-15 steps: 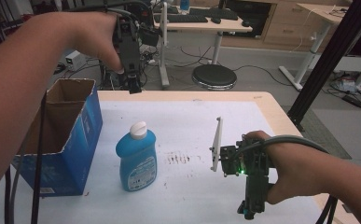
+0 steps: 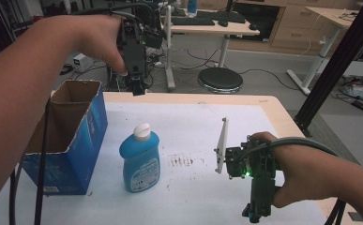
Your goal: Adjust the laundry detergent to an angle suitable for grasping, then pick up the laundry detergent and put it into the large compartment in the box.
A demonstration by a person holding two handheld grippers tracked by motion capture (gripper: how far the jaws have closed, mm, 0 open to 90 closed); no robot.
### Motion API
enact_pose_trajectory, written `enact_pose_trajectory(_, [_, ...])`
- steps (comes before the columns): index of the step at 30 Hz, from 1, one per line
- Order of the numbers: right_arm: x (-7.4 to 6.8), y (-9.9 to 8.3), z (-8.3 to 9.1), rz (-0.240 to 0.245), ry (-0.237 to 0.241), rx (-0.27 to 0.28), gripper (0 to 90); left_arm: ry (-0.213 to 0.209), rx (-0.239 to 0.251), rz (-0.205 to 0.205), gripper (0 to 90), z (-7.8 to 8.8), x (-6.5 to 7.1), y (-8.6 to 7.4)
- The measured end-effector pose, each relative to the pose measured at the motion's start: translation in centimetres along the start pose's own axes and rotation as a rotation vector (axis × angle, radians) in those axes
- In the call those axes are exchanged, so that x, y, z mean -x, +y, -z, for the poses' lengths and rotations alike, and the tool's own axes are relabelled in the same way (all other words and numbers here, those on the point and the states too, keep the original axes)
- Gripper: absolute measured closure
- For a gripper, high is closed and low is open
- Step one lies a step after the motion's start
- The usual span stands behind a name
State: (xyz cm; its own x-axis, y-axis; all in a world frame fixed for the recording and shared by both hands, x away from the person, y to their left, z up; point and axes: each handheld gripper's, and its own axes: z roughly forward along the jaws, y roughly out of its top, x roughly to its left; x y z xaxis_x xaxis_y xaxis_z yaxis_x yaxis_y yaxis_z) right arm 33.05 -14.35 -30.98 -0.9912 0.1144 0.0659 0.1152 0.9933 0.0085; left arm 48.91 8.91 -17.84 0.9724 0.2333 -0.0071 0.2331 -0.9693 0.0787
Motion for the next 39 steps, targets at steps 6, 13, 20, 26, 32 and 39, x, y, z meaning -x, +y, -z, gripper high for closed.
enact_pose_trajectory(6, [0.1, 0.1, -0.1, -0.002, -0.01, -0.005, 3.0, -0.006, 0.0, -0.006, 3.4, 0.0, 0.0, 0.2])
enact_pose_trajectory(13, [0.1, 0.1, -0.2, 0.002, -0.011, -0.002, 3.0, -0.002, -0.01, 0.003, 3.4, 0.0, 0.2, 0.2])
enact_pose_trajectory(20, [-0.1, -0.2, 0.0, -0.006, -0.012, 0.0, 3.0, 0.0, -0.01, 0.002, 3.4, 0.1, 0.4, 0.3])
enact_pose_trajectory(26, [-0.1, -0.3, 0.0, 0.002, -0.016, 0.004, 3.0, 0.001, -0.007, 0.009, 3.4, 0.0, 0.9, 0.2])
enact_pose_trajectory(32, [-0.1, -0.6, 0.1, 0.004, -0.015, 0.015, 3.0, -0.004, -0.004, 0.021, 3.4, 0.1, 2.0, -0.2])
enact_pose_trajectory(39, [-0.2, -1.0, 0.2, 0.007, -0.021, 0.015, 3.0, -0.011, 0.0, 0.04, 3.4, 0.4, 3.1, -0.8])
